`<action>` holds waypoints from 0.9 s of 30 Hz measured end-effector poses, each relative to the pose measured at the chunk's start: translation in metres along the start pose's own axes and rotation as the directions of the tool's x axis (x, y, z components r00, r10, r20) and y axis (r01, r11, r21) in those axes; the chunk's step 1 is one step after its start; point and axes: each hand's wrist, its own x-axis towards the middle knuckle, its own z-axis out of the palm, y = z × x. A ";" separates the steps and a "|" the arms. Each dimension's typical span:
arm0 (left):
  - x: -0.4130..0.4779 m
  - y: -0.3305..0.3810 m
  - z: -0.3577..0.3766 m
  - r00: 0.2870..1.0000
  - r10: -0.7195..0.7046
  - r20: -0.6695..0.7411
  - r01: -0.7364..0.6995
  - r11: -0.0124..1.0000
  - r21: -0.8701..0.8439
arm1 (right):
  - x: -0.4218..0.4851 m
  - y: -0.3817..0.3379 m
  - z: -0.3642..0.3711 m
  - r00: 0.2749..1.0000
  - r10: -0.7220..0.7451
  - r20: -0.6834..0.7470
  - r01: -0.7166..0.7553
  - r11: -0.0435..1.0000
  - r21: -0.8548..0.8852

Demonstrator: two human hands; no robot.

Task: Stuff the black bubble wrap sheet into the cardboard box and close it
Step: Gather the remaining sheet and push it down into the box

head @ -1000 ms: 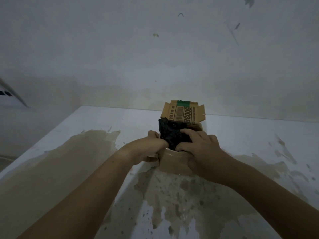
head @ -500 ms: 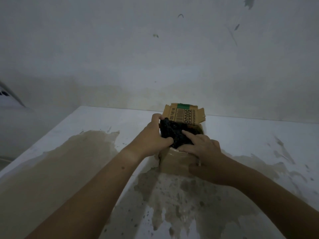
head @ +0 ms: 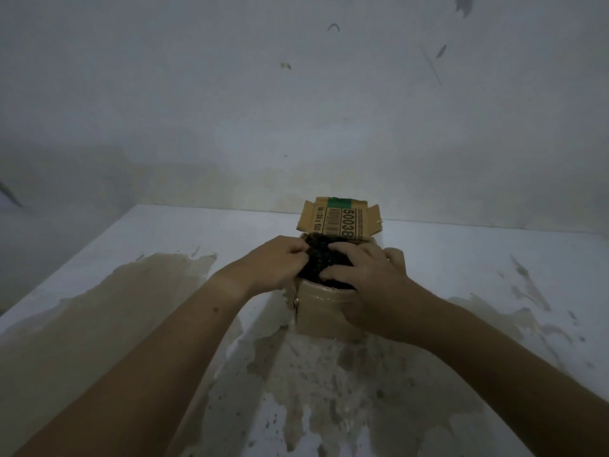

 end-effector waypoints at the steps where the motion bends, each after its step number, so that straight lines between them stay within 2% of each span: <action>1: 0.000 -0.002 -0.001 1.000 -0.003 0.018 0.003 1.000 -0.018 | 0.004 0.000 0.000 1.000 -0.016 0.027 0.017 1.000 -0.020; 4: -0.001 -0.007 -0.004 0.999 -0.012 0.042 0.015 0.998 -0.064 | 0.017 -0.003 -0.002 0.986 0.007 0.169 -0.002 1.000 -0.030; 7: 0.003 -0.012 -0.002 0.997 0.078 -0.021 -0.078 0.997 0.014 | 0.021 0.004 -0.008 0.956 0.003 0.292 -0.002 1.000 -0.001; 9: 0.006 -0.015 0.002 0.991 0.112 -0.069 -0.106 0.991 0.076 | 0.017 0.013 -0.014 0.936 -0.055 0.349 0.020 0.994 0.104; 11: 0.009 -0.015 0.004 0.991 0.102 -0.085 -0.092 0.989 0.112 | 0.017 0.021 -0.017 0.954 -0.078 0.291 -0.028 0.939 0.343; 13: 0.011 -0.013 0.004 0.991 0.100 -0.093 -0.088 0.988 0.126 | 0.023 0.026 -0.019 0.987 0.049 0.155 -0.124 0.845 0.520; 14: 0.011 -0.012 0.005 0.990 0.102 -0.102 -0.088 0.987 0.132 | 0.027 0.028 -0.019 0.988 0.116 0.105 -0.155 0.826 0.541; 16: 0.011 -0.013 0.007 0.987 0.104 -0.119 -0.087 0.986 0.142 | 0.035 0.028 -0.017 0.988 0.142 0.058 -0.152 0.860 0.486; 19: 0.010 -0.017 0.009 0.981 0.129 -0.145 -0.099 0.975 0.197 | 0.048 0.023 -0.013 0.993 0.084 0.083 -0.111 0.903 0.416; 22: 0.006 -0.021 0.012 0.971 0.173 -0.167 -0.140 0.972 0.190 | 0.062 0.019 -0.017 0.984 0.063 0.167 -0.118 0.930 0.347; 27: -0.009 -0.035 0.029 0.917 0.286 -0.277 -0.281 0.958 0.058 | 0.080 0.013 -0.025 0.932 0.067 0.357 -0.081 0.996 0.023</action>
